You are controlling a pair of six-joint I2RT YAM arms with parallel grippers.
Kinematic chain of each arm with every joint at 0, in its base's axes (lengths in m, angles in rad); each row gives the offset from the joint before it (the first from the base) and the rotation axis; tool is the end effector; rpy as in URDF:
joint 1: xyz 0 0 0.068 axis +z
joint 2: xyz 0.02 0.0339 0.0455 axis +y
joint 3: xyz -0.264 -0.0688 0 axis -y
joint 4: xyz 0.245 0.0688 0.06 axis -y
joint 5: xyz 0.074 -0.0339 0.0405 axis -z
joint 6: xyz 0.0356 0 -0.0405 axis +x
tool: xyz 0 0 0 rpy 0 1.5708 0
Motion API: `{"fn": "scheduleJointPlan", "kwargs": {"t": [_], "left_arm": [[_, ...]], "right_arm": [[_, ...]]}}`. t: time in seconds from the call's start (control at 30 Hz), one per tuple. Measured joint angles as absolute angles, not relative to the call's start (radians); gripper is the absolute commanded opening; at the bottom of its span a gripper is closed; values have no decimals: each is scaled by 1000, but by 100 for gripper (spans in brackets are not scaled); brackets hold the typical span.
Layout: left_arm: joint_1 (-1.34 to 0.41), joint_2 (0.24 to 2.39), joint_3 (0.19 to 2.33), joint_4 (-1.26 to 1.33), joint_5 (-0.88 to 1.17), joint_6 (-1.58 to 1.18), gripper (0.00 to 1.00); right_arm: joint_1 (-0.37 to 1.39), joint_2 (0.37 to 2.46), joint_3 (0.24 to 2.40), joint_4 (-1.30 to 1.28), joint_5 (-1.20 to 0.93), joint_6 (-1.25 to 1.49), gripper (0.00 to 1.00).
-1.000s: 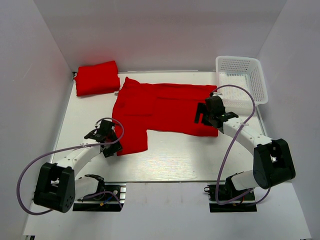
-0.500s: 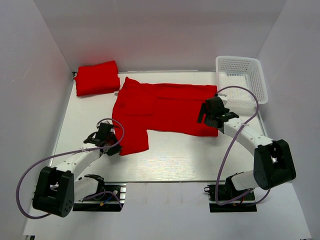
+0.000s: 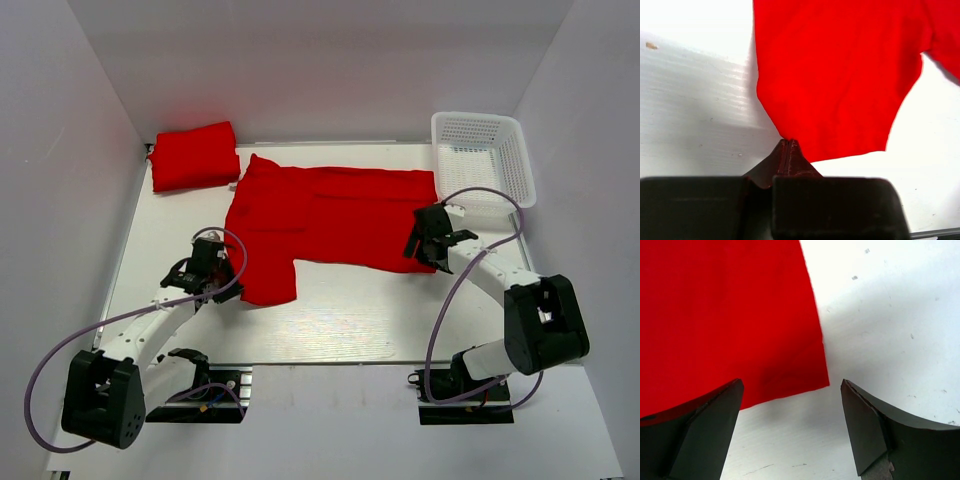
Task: Fold and stack the t-shirts
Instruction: Grap the side of the flattened tshirt closest away from the robot with both arms, then fold the other side of the tshirt into a rectangle
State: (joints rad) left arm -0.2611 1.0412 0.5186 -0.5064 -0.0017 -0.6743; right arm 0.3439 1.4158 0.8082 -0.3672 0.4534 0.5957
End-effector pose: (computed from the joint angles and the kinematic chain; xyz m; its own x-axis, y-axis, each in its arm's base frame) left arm 0.1791 -0.0478 0.1771 -0.8072 -0.4306 -0.4037 -0.3158 0.8929 -0.3208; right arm 0.2634 0.0778 0.1960 -0.6851 0.2904 -0.6680 0.3779 0.9257 0.0149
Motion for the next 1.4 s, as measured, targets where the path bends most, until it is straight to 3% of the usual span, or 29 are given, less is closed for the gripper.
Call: {"fn": "scheduleJointPlan", "kwargs": {"t": [0.07,0.3,0.63,0.73,0.77,1.1,1.4], "left_arm": [[-261,1039,532,-516,-4,-672,0],[-262,1039,536,-524,-2,-670,0],[-266,1028,542,-506,26,-670,0],[-266,1028,567,-487,35,-665,0],[-266,1029,576,-478,38,-664,0],[-264,1159,798,-407,40,-654,0],[-264,1409,1067,-413,-47,-644,0]], "right_arm": [[338,1423,796,-370,452,605,84],[319,1509,791,-369,415,628,70],[311,1531,789,-353,381,643,27],[308,1538,790,-329,374,645,10],[308,1540,790,-325,372,643,0],[307,1538,804,-328,363,604,0],[307,1573,962,-361,370,564,0]]}}
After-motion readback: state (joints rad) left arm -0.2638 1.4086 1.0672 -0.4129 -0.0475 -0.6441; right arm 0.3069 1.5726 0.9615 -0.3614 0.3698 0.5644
